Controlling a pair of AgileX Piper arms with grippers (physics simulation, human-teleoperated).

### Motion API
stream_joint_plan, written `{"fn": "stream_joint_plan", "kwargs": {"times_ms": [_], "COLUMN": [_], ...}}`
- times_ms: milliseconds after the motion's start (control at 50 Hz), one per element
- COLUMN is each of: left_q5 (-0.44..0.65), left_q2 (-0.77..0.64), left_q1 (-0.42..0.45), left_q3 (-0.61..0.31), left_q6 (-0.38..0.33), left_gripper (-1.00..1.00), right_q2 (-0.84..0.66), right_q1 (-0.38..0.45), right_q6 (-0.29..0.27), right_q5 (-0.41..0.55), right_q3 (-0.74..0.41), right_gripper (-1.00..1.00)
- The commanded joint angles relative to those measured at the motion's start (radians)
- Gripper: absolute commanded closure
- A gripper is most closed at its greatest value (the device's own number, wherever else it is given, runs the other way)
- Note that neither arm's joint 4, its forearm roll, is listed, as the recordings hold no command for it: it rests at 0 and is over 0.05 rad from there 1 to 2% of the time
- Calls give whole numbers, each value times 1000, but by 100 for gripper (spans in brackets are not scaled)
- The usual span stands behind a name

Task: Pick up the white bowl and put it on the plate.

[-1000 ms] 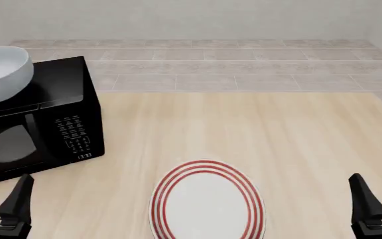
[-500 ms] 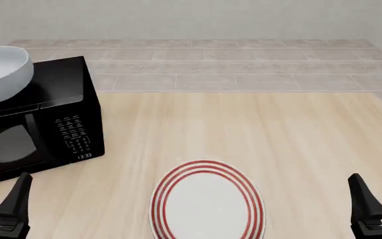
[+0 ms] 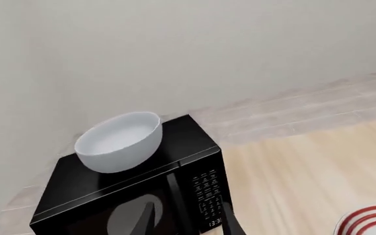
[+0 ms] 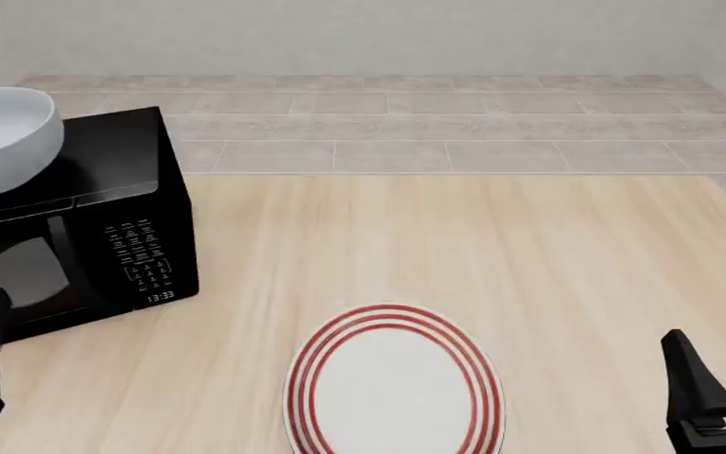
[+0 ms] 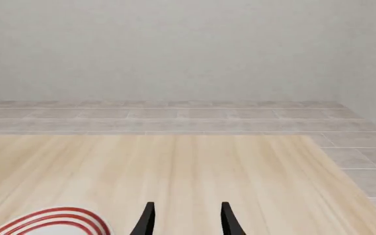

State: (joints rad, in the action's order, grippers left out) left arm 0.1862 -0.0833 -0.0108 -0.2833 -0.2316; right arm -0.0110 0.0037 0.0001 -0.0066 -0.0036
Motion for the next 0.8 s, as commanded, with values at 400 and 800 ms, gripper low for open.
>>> {"fn": "stream_joint_plan", "kwargs": {"times_ms": [400, 800], "left_q5": [171, 318], "left_q2": [-219, -270], "left_q1": [-87, -77], "left_q3": [-275, -465], "left_q6": [-118, -294], "left_gripper": [-100, -100], "right_q2": [1, 1], "right_q1": [-4, -4], "right_q6": [0, 0], "right_q5": [3, 3], "right_q3": [-1, -1], "right_gripper": [-100, -100]}}
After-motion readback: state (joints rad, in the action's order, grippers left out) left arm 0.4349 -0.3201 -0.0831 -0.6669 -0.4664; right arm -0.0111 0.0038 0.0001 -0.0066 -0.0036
